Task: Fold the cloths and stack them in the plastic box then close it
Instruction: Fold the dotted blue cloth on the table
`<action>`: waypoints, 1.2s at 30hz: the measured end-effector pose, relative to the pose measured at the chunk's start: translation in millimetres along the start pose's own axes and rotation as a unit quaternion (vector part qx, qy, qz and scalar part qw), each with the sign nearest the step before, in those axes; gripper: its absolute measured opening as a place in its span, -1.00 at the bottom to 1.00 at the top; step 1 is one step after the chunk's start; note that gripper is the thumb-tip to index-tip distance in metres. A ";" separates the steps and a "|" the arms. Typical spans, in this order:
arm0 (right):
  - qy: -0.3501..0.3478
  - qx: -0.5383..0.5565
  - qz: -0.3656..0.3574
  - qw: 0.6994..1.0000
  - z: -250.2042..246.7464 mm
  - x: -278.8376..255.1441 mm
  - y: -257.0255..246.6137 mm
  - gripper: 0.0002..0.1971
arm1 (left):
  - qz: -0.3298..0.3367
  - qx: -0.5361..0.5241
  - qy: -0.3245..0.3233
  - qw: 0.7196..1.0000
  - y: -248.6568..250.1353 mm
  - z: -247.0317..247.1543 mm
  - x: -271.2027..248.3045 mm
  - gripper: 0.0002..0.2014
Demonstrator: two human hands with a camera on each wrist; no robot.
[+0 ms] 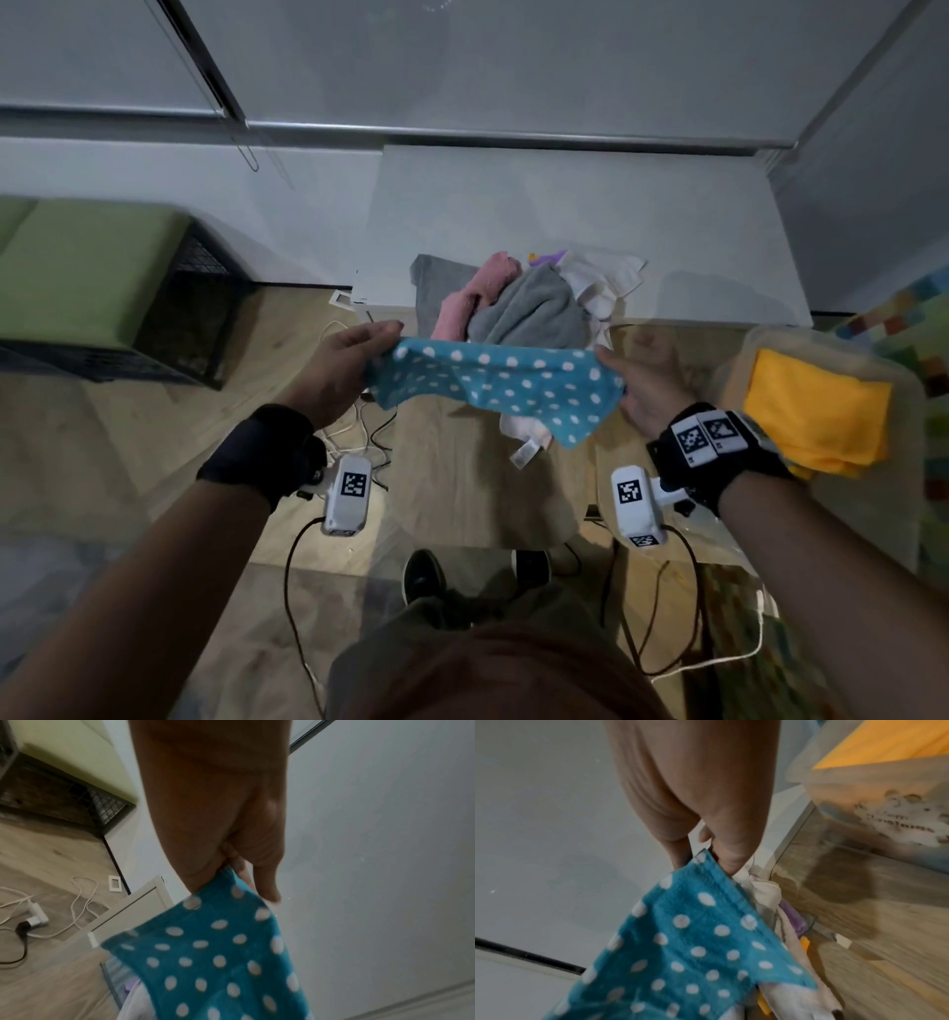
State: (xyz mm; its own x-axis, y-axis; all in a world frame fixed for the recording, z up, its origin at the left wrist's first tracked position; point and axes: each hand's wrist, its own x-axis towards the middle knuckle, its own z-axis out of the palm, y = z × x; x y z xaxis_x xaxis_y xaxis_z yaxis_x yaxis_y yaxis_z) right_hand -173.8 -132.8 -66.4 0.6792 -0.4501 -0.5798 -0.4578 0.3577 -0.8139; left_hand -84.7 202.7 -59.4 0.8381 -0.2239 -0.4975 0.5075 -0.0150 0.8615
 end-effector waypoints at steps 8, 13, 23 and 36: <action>-0.156 -0.149 -0.109 0.970 -16.8 0.7 -17.4 -0.40 | 0.141 0.246 0.021 0.959 10.4 -13.0 -4.9 -0.60; -0.110 -0.276 -0.211 0.931 -16.9 8.3 -17.9 -0.70 | 0.166 0.267 0.062 0.947 5.7 -10.1 -6.8 -0.72; -0.092 -0.346 -0.218 0.908 -26.0 15.2 -18.7 -0.67 | 0.210 0.359 0.099 0.904 15.9 -7.8 -14.3 -0.71; -0.216 -0.495 -0.048 0.841 -35.5 -1.3 5.9 -0.97 | 0.020 0.310 -0.035 0.950 -19.5 -22.8 -21.2 -0.73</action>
State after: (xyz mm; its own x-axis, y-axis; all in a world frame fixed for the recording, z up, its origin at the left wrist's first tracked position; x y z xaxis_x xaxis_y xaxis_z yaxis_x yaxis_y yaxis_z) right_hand -197.7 -159.2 -71.8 0.7872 -0.0235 -0.6162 -0.4976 -0.6144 -0.6123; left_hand -107.7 230.0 -68.0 0.8282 -0.3000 -0.4733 0.2411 -0.5717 0.7842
